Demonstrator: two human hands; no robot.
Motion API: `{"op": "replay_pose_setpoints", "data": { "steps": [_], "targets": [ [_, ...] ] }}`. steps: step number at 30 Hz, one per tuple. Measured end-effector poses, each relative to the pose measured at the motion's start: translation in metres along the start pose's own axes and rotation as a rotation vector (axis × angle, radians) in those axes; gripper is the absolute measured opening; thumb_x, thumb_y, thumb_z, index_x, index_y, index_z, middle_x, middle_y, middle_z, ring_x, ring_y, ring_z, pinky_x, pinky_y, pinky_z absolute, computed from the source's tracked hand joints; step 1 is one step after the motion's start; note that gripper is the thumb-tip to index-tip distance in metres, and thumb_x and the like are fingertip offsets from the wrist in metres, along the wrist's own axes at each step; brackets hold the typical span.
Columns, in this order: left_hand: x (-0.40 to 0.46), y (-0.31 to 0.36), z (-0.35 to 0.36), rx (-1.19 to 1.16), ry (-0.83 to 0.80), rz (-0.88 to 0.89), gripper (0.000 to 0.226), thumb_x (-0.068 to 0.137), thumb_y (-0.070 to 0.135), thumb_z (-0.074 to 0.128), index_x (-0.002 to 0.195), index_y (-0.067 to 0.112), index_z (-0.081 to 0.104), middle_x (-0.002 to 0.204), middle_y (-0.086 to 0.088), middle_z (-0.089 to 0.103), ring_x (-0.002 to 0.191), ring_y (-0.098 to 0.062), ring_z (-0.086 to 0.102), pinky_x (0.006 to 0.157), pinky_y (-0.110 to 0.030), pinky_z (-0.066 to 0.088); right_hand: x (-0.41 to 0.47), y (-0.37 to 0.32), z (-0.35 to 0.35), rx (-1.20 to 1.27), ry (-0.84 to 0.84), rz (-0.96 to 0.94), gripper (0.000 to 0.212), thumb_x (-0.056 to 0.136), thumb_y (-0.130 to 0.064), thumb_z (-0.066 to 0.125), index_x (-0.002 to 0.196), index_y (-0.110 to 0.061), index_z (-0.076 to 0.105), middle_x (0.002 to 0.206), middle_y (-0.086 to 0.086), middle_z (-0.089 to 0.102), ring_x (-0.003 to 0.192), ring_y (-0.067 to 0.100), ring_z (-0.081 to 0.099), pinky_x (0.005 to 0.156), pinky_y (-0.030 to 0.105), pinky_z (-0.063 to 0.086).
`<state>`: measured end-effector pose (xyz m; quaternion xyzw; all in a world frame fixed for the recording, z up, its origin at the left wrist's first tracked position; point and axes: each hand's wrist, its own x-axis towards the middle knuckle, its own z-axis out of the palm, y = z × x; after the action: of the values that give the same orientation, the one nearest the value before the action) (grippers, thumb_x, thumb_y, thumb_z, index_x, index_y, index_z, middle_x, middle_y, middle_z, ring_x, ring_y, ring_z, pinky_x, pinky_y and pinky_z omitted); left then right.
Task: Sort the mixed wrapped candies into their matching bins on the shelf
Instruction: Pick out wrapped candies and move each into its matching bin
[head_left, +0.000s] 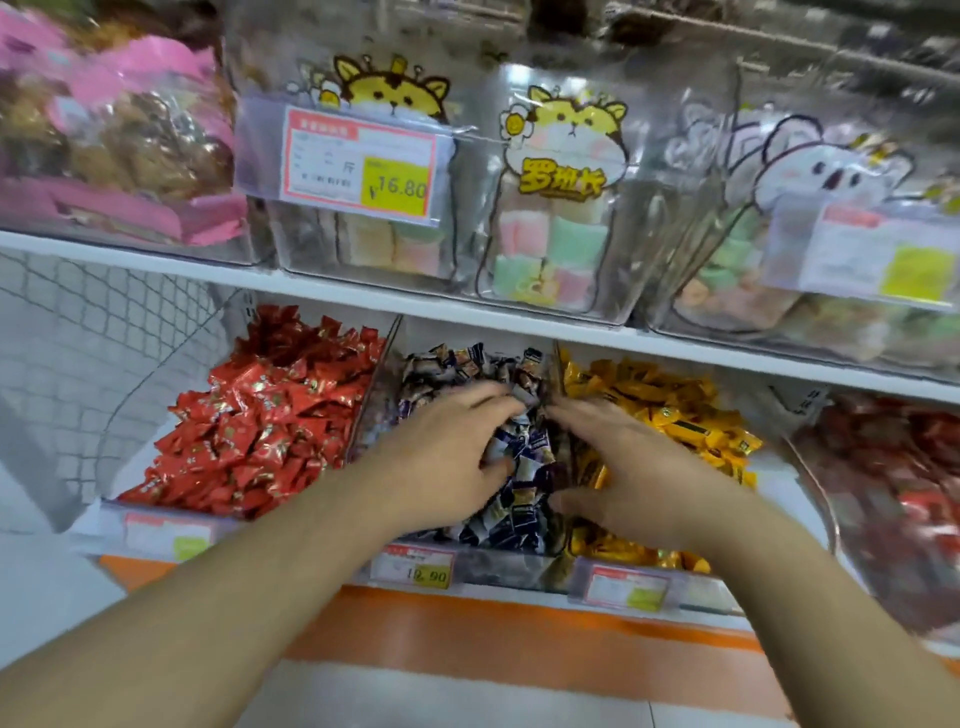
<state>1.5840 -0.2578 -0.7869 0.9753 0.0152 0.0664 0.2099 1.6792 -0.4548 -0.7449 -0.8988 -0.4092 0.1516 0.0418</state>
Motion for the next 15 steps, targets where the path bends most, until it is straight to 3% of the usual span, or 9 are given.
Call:
{"op": "replay_pose_setpoints", "data": {
  "steps": [2, 7, 15],
  "targets": [
    [0.028, 0.003, 0.023, 0.0, -0.086, 0.015, 0.072, 0.099, 0.052, 0.059, 0.161, 0.036, 0.025, 0.169, 0.015, 0.016, 0.153, -0.016, 0.022, 0.124, -0.04, 0.03, 0.001, 0.004, 0.0, 0.035, 0.007, 0.0, 0.096, 0.092, -0.054, 0.07, 0.165, -0.036, 0.01, 0.17, -0.021, 0.002, 0.157, 0.006, -0.002, 0.128, 0.033, 0.011],
    [0.049, -0.013, 0.05, 0.055, -0.122, 0.019, 0.071, 0.094, 0.061, 0.059, 0.157, 0.038, 0.035, 0.151, 0.007, 0.047, 0.132, -0.023, 0.051, 0.099, -0.041, 0.053, 0.003, 0.012, 0.002, 0.099, 0.046, -0.025, 0.1, 0.088, -0.056, 0.074, 0.165, -0.033, 0.014, 0.17, -0.019, 0.007, 0.157, 0.009, 0.0, 0.129, 0.036, 0.01],
    [0.026, -0.027, 0.029, 0.267, -0.143, -0.026, 0.04, 0.102, 0.046, 0.055, 0.139, 0.03, 0.057, 0.135, 0.009, 0.057, 0.117, -0.018, 0.061, 0.092, -0.035, 0.054, 0.001, 0.019, -0.001, 0.107, 0.014, -0.028, 0.101, 0.086, -0.062, 0.072, 0.164, -0.036, 0.014, 0.17, -0.02, 0.005, 0.158, 0.014, -0.001, 0.129, 0.042, 0.005]
  ]
}}
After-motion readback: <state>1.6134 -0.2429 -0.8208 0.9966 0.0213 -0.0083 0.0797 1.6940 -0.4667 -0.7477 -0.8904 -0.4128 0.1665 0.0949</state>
